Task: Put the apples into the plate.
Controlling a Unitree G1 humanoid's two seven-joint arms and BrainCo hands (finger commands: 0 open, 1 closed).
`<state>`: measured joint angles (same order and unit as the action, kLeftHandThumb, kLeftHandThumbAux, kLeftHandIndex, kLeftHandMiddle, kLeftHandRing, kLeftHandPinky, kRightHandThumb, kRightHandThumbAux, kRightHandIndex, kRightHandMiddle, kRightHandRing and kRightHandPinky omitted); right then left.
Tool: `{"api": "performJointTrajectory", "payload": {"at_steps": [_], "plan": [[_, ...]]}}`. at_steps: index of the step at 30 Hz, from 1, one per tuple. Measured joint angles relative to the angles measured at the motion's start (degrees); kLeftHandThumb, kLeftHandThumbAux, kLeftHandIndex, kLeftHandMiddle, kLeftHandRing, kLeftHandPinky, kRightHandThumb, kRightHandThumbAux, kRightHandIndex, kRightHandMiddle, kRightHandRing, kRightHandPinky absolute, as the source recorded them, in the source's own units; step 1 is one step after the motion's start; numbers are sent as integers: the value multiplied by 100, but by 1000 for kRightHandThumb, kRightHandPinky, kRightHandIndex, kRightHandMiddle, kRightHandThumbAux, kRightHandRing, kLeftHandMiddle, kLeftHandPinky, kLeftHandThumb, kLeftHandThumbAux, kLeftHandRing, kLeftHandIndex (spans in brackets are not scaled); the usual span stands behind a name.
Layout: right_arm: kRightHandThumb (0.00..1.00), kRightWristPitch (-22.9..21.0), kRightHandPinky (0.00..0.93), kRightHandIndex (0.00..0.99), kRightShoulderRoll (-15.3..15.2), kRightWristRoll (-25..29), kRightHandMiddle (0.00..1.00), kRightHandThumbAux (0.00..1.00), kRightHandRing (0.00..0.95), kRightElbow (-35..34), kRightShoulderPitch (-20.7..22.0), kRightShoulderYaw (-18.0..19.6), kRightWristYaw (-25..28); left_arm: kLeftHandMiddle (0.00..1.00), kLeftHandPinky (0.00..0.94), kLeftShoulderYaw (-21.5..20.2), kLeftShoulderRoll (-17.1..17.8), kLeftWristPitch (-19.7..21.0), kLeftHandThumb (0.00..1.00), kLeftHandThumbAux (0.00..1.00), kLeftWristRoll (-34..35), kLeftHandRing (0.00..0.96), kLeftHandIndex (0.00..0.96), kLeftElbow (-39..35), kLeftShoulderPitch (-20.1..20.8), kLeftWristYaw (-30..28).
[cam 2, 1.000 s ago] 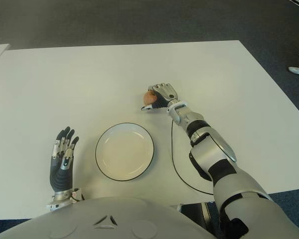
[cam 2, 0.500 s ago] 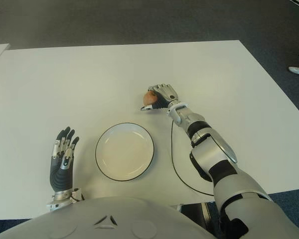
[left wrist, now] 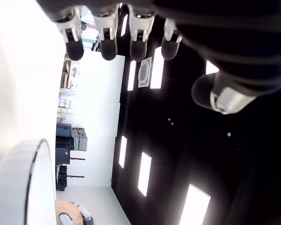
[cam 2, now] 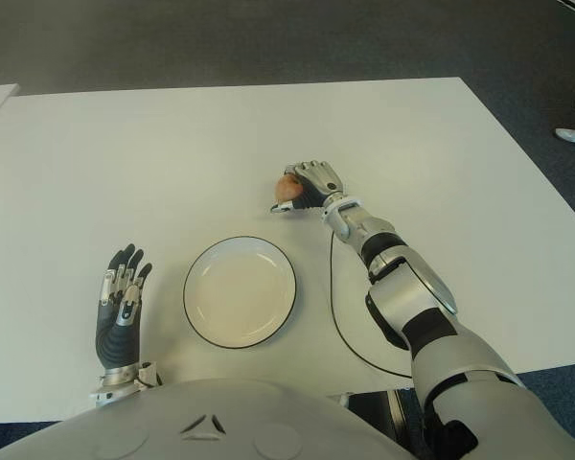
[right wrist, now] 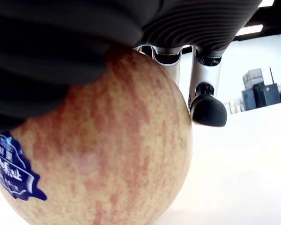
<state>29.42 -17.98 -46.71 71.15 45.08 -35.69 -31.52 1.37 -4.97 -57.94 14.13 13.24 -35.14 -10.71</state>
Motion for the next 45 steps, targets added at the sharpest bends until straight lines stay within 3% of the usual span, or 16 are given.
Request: {"api": "performJointTrajectory", "payload": {"at_steps": [9,19,28,35,45], "plan": [[858,295,833,406,-346,20,539,674,864,-1236,-196,134,-20,0,9,-30,-3,-10,54,414,-56,0,0,46,23,1],[856,347,819,402,-699,38,537,675,847,-3451,-1046,455,248,0,13,-83,-11,-120,58,426,-76,0,0,159,116,4],[855,161,809,401,-856,-290,536,674,830,-4527,-1593,558,380,0,17,-129,-18,-168,61,424,-78,0,3,205,192,4],[854,313,805,399,-1007,-265,535,675,823,-5345,-2013,683,679,0,20,-181,-27,-142,58,417,-181,0,5,213,216,15],[854,505,805,398,-1229,-208,535,675,819,-6897,-2974,774,1485,0,22,-235,-35,-29,56,420,-379,0,8,162,207,171]]}}
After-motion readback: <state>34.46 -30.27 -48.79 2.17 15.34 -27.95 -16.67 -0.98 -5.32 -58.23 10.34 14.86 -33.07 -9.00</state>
